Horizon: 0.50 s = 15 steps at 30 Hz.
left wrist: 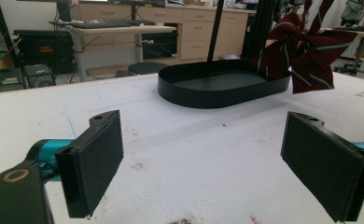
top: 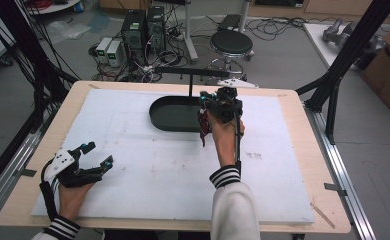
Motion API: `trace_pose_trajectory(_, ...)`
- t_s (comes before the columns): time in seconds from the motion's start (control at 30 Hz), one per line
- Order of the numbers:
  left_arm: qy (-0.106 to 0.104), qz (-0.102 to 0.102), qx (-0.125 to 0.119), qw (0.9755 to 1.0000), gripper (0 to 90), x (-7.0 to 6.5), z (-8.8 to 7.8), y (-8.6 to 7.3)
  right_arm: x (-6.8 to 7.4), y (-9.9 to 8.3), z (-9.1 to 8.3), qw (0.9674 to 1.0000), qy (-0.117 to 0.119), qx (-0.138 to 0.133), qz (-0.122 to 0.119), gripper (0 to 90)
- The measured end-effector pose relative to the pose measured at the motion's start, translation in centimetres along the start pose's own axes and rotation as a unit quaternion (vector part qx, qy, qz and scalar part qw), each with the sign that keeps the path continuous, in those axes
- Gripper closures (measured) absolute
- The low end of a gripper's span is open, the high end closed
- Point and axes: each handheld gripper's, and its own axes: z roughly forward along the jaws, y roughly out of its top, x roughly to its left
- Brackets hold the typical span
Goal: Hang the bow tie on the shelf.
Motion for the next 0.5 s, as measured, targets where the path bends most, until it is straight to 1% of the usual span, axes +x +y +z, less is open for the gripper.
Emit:
trace_pose_trajectory(0.1,0.001,0.0,0.0,1.0,13.3,0.0,0.0,0.0,-0.3,0.4,-0.1,1.0,-0.005,-0.004,0.001,86.9)
trace_pose_trajectory(0.2,0.001,0.0,0.001,1.0,13.3,0.0,0.1,0.0,-0.9,0.9,0.0,0.9997,-0.017,-0.014,0.005,87.0)
trace_pose_trajectory(0.3,0.001,0.0,0.004,1.0,13.3,0.0,0.1,0.0,-1.3,1.2,0.2,0.9995,-0.026,-0.018,0.007,86.9)
trace_pose_trajectory(0.5,0.001,-0.001,0.004,1.0,13.3,0.0,0.1,0.0,-1.6,2.0,0.5,0.9989,-0.038,-0.026,0.01,87.0)
